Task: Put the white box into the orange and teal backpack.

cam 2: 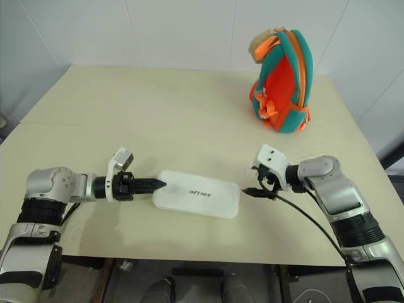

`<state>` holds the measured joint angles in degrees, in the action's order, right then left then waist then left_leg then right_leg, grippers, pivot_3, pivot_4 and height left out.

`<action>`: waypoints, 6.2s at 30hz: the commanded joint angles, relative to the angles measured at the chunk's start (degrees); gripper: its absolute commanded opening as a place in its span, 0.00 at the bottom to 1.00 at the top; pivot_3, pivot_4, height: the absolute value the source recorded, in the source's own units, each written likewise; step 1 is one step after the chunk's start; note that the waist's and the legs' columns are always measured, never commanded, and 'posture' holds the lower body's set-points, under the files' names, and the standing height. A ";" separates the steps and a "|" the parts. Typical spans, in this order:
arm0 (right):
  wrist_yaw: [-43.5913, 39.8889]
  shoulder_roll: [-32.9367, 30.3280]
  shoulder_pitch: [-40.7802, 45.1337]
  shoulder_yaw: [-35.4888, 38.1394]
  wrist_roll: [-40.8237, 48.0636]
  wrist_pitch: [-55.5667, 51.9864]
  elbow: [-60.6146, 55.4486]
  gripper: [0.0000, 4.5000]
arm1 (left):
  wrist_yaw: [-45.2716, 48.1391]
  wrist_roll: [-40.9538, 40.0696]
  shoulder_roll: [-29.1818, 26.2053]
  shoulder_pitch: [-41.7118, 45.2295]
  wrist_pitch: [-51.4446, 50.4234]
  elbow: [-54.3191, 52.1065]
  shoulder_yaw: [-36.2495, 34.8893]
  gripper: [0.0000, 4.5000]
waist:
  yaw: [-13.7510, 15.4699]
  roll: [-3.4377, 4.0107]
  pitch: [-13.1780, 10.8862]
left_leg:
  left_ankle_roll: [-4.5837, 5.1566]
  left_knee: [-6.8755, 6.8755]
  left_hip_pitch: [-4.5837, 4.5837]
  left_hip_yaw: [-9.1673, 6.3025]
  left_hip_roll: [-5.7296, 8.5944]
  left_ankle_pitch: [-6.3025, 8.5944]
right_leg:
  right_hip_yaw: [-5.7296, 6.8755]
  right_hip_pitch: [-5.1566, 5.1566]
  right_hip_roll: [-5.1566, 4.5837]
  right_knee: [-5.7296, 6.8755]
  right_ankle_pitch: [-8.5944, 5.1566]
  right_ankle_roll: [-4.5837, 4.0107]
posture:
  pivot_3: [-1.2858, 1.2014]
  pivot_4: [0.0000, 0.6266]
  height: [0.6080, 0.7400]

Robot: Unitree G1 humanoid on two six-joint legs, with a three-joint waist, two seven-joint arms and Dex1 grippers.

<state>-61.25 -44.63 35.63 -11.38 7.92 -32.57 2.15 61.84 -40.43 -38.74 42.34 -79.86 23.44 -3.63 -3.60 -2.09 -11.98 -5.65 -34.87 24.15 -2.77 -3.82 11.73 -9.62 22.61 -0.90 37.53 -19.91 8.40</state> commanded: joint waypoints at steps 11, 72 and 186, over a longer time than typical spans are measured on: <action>0.08 1.89 0.30 -1.70 -0.75 0.06 -1.35 1.00 | -3.30 0.06 -0.81 -3.48 0.12 -4.94 -1.75 0.28 | 0.15 0.00 0.00 | -0.01 0.19 0.00 0.00 0.00 -0.01 | 0.00 0.03 0.00 -0.09 -0.01 -0.02 | 0.52 0.24 1.00; 18.94 12.41 11.11 17.30 4.76 -1.06 5.79 1.00 | -2.85 -8.33 -7.47 -4.99 -4.71 -16.25 -10.40 0.27 | -0.01 0.01 -0.02 | -0.12 0.73 0.01 0.02 -0.02 -0.07 | 0.01 0.26 -0.03 -0.14 -0.14 -0.20 | 0.52 0.24 1.00; 11.30 -16.51 -24.40 44.22 36.86 -20.38 -19.52 0.47 | -10.04 -11.31 -10.88 -2.24 1.22 -5.17 -17.50 0.27 | -0.66 0.13 -0.09 | -0.16 0.72 0.02 0.05 0.01 -0.12 | 0.04 0.27 -0.07 -0.08 -0.22 -0.19 | 0.52 0.24 1.00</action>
<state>-48.54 -59.15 11.65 29.81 44.12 -52.74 -15.74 50.24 -51.36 -48.91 38.63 -79.51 18.74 -20.29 -4.25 -1.96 -12.06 -5.81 -34.14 24.17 -2.71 -3.81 11.62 -9.58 22.88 -0.98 37.45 -20.13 8.21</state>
